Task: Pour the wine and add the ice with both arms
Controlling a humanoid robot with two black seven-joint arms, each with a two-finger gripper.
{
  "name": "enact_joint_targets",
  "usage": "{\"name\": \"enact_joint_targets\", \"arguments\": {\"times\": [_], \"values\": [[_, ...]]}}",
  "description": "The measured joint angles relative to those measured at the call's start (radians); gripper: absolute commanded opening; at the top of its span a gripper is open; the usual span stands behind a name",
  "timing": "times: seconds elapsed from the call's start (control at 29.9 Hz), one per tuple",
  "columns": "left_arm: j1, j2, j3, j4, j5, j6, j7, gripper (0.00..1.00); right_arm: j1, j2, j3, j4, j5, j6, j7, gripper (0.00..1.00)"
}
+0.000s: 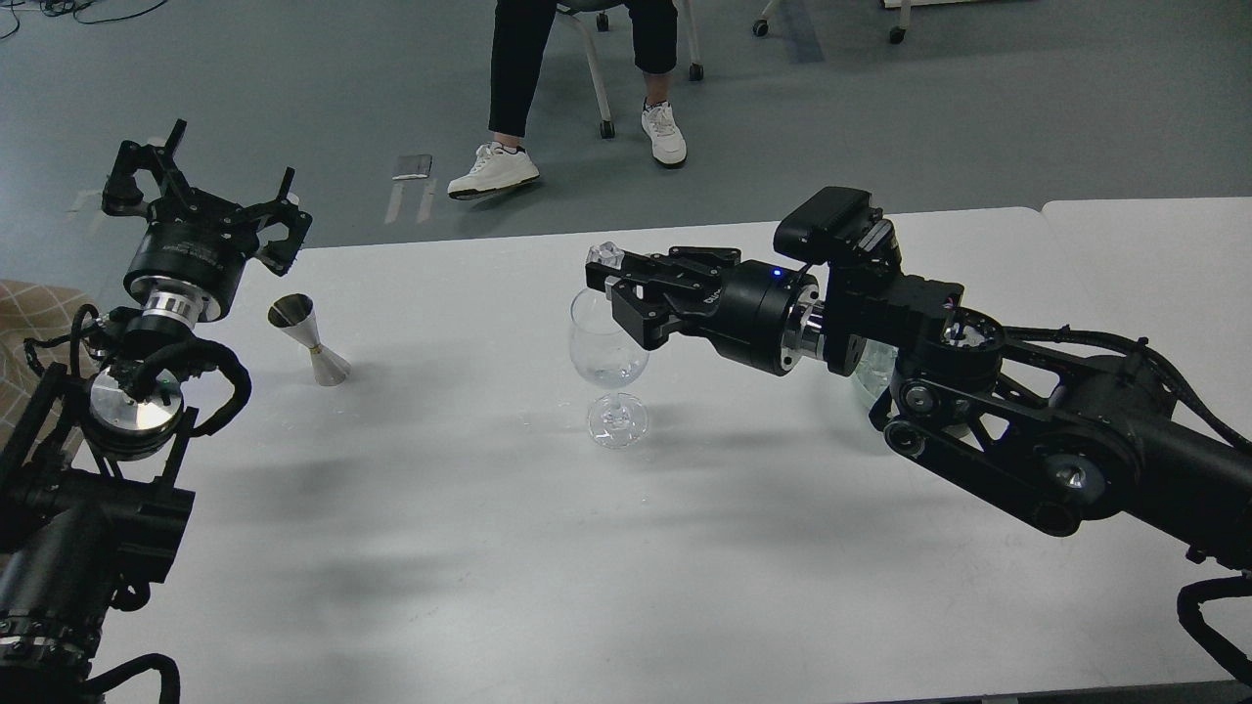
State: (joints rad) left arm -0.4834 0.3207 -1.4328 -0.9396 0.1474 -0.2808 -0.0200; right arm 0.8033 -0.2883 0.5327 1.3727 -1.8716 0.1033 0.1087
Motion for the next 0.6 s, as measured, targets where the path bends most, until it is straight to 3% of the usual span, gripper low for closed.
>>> {"name": "enact_joint_targets", "arguments": {"times": [0.33,0.6], "values": [[0.0,0.004,0.0,0.001,-0.001,-0.001,0.0,0.98,0.0,0.001,-0.005,-0.003,-0.006,0.0,0.002,0.28],[0.0,0.004,0.0,0.002,-0.002,-0.001,0.0,0.98,0.0,0.004,-0.005,-0.006,-0.006,-0.001,0.002,0.36]]}}
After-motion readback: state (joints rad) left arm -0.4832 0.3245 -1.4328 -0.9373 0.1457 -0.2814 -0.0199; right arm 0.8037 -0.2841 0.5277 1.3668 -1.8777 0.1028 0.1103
